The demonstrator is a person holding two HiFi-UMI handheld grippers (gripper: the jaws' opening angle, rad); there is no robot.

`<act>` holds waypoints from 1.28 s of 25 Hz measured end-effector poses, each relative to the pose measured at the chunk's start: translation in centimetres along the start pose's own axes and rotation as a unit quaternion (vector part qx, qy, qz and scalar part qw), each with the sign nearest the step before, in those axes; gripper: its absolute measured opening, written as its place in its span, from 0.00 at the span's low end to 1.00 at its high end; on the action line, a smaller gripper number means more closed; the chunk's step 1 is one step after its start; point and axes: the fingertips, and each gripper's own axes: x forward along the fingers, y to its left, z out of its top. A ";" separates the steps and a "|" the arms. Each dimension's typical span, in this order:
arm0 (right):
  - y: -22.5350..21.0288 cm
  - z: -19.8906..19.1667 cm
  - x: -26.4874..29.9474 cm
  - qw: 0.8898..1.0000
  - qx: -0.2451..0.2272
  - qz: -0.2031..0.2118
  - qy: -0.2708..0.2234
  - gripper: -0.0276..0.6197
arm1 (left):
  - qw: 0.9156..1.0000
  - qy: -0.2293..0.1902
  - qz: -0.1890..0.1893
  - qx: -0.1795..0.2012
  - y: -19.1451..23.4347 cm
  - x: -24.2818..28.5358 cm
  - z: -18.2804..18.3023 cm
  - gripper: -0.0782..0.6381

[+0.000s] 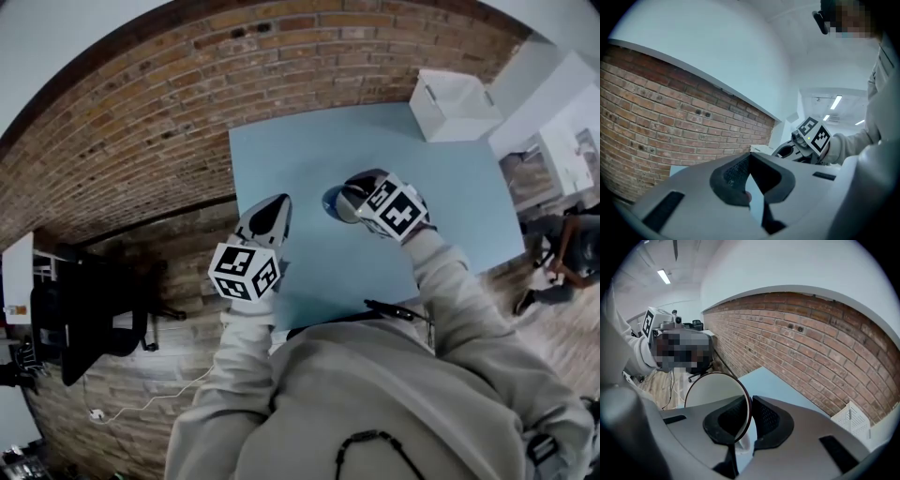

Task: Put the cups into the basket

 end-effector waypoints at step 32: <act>-5.9 -19.6 -17.8 0.964 0.205 -0.164 0.049 0.11 | 0.957 0.070 -0.278 0.034 -22.3 13.0 -3.9 0.10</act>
